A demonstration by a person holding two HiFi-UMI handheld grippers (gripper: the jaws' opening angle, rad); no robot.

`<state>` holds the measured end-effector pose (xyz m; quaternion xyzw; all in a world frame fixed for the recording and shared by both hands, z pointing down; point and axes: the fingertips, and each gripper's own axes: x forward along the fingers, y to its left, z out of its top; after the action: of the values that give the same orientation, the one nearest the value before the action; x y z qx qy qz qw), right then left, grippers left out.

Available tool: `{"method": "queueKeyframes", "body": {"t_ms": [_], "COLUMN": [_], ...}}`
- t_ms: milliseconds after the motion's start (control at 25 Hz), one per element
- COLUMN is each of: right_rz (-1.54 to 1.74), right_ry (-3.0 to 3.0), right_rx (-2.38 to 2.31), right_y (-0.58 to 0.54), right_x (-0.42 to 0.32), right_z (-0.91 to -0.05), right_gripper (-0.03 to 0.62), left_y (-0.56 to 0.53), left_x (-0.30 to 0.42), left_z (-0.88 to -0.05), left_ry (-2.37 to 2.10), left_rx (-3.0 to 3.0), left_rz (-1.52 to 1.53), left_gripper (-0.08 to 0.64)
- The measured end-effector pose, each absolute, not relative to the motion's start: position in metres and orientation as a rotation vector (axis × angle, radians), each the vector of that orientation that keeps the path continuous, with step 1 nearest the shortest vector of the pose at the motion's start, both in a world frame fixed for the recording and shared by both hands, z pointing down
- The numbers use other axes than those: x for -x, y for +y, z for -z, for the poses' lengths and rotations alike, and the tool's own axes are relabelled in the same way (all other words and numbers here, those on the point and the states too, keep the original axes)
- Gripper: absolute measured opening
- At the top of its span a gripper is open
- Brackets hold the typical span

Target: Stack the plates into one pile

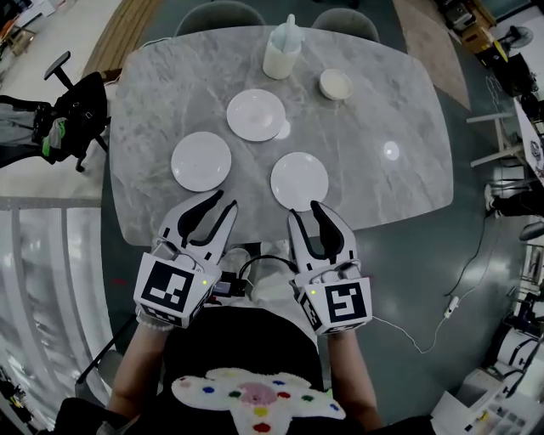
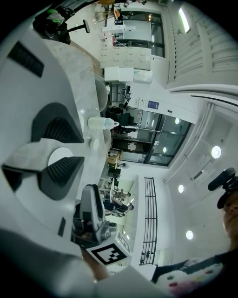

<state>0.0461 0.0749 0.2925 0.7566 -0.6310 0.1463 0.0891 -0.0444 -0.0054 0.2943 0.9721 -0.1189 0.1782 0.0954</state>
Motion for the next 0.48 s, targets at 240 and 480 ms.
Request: {"method": "queueKeyframes", "body": {"t_ms": [240, 480], "right_rz": [-0.45, -0.486], "right_ry": [-1.902, -1.914], "right_rx": [-2.224, -2.203], "right_y": [0.077, 0.079], "right_x": [-0.054, -0.066], "right_z": [-0.298, -0.308], "right_gripper": [0.13, 0.13], "left_y": [0.001, 0.007], "left_x": [0.037, 0.02], "left_z": [-0.307, -0.318], "left_ry": [-0.354, -0.342], "left_rx": [-2.836, -2.802], "left_rz": [-0.553, -0.57], "left_gripper": [0.094, 0.094]}}
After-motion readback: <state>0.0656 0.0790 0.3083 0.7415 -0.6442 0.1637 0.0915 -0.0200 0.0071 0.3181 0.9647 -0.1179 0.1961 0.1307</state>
